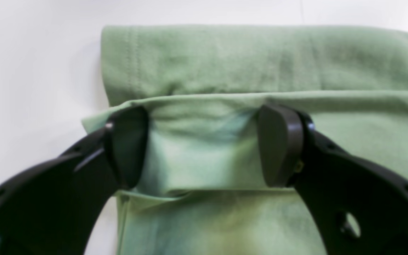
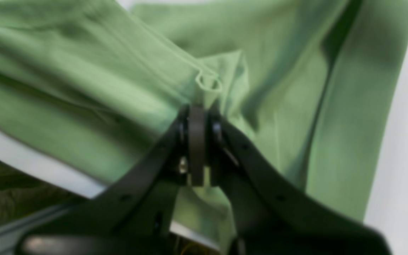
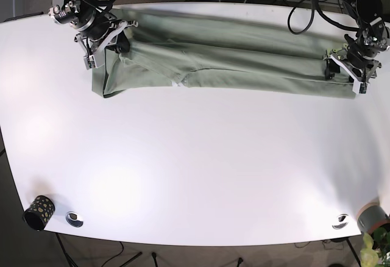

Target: Fold the T-shirt properly

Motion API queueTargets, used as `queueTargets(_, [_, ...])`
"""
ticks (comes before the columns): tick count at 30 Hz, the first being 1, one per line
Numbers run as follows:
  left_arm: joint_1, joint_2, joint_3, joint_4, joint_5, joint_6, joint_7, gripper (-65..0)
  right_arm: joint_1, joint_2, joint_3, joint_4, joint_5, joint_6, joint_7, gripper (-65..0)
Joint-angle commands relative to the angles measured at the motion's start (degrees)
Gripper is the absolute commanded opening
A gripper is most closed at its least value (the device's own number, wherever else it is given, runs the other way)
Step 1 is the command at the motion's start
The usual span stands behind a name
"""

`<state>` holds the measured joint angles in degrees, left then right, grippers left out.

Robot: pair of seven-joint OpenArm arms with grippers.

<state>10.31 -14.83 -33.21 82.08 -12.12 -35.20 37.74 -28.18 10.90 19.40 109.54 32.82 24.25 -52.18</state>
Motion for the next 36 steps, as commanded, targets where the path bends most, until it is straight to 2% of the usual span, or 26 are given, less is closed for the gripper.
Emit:
queueTargets(1, [0.0,-0.6,0.0,0.3,0.9,-0.2,2.0,-20.7,-0.9,0.4,0.5,-0.7,0.4,-0.12,1.2,-61.5])
queueTargets(6, [0.0,-0.6,0.0,0.4,0.7,-0.2,2.1,-20.7,-2.2,-0.7,5.7,-0.9,0.6,0.15,2.2,-36.6])
queueTargets(10, [-0.1,-0.6,0.0,0.4,0.6,-0.3,2.1,-20.7,-2.8,-1.6,8.2,3.1,0.7,0.5,2.2,-23.6])
queueTargets(12, [-0.3,-0.5,0.0,0.6,0.6,-0.3,2.1,-20.7,-2.8,-2.1,7.4,4.4,0.7,1.2,2.2,-22.7])
queueTargets(14, [-0.9,-0.5,-0.3,1.7,0.6,-0.4,2.2,-20.8,-2.8,-3.0,6.6,4.9,0.7,3.84,2.2,-22.8])
queueTargets(17, [-0.9,-0.4,-0.3,3.8,-0.2,-0.4,2.2,-20.8,-2.3,-4.4,4.8,5.0,0.7,8.76,2.0,-22.8])
queueTargets(19, [-0.7,-0.4,-0.4,5.3,-2.3,-0.4,2.4,-21.0,-1.2,-4.9,3.0,5.0,0.7,10.43,2.0,-22.8])
queueTargets(23, [0.8,-0.5,-0.6,8.3,-5.6,-0.4,2.5,-21.0,1.2,-4.8,-0.5,2.6,0.3,10.61,2.0,-22.8])
queueTargets(27, [2.3,-0.5,-0.5,9.7,-6.1,-0.4,2.5,-20.7,4.2,-4.8,-0.8,-2.2,-0.4,9.99,2.0,-22.8])
queueTargets(30, [2.7,-0.5,1.1,7.4,-5.9,-0.4,2.2,-20.6,7.0,-4.6,-0.9,-5.4,-4.0,8.32,2.0,-22.8])
queueTargets(36, [2.4,-1.4,2.5,0.5,-5.9,-0.3,2.0,-20.8,11.5,-4.9,-0.9,-12.1,-11.0,7.97,2.3,-22.8])
